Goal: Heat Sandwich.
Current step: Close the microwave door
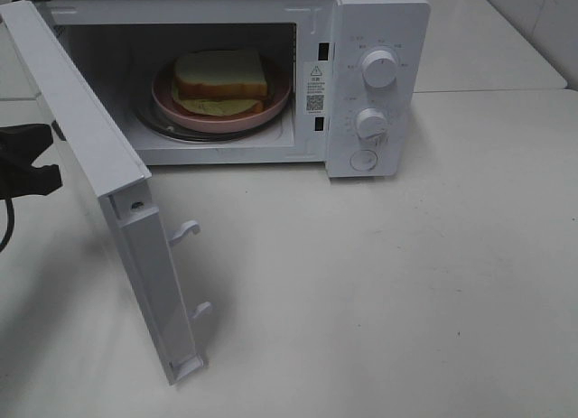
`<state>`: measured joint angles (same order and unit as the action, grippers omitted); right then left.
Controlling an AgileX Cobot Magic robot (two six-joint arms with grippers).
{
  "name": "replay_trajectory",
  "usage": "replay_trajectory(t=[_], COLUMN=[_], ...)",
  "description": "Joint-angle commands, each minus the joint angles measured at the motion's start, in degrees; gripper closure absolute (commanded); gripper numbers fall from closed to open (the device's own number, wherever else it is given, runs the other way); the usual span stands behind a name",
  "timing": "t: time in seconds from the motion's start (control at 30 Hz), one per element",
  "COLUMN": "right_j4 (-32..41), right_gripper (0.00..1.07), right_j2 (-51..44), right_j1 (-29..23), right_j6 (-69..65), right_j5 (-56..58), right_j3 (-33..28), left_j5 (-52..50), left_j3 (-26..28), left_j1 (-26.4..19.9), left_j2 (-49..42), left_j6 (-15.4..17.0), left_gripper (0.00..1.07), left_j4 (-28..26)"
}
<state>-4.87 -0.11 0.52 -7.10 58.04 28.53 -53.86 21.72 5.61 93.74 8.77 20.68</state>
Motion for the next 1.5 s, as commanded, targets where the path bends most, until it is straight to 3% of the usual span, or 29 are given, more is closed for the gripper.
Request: replay_trajectory(t=[0.03, 0.23, 0.43, 0.7, 0.93, 1.33, 1.5], right_j4=[-0.06, -0.06, -0.06, -0.06, -0.06, -0.06, -0.06], right_gripper=[0.35, 0.36, 0.36, 0.36, 0.36, 0.36, 0.36], right_j2=[-1.66, -1.66, -1.66, -1.66, -1.66, -1.66, -1.66], right_j1=[0.40, 0.40, 0.40, 0.40, 0.40, 0.40, 0.40], right_j6=[0.11, 0.11, 0.11, 0.11, 0.11, 0.11, 0.11], right_j5=[-0.74, -0.74, -0.74, -0.74, -0.74, -0.74, -0.74], right_j3=[0.00, 0.00, 0.00, 0.00, 0.00, 0.00, 0.00], left_j5=[-2.18, -2.35, -2.35, -1.89, 1.03, 5.90, 8.25], left_j3=[1.32, 2.98, 4.70, 7.79, 13.46, 23.03, 27.73], left_j1=[2.64, 5.90, 10.49, 13.69, 19.48, 25.38, 27.67], left_j2=[1.55, 3.84, 5.56, 7.33, 9.63, 14.04, 15.87], left_j6=[0.34, 0.17, -0.63, -1.38, -1.60, -4.07, -7.10], left_gripper=[1.07, 1.07, 1.07, 1.07, 1.07, 1.07, 1.07], left_j4=[0.34, -0.92, -7.33, -11.23, -17.65, -20.40, -22.23])
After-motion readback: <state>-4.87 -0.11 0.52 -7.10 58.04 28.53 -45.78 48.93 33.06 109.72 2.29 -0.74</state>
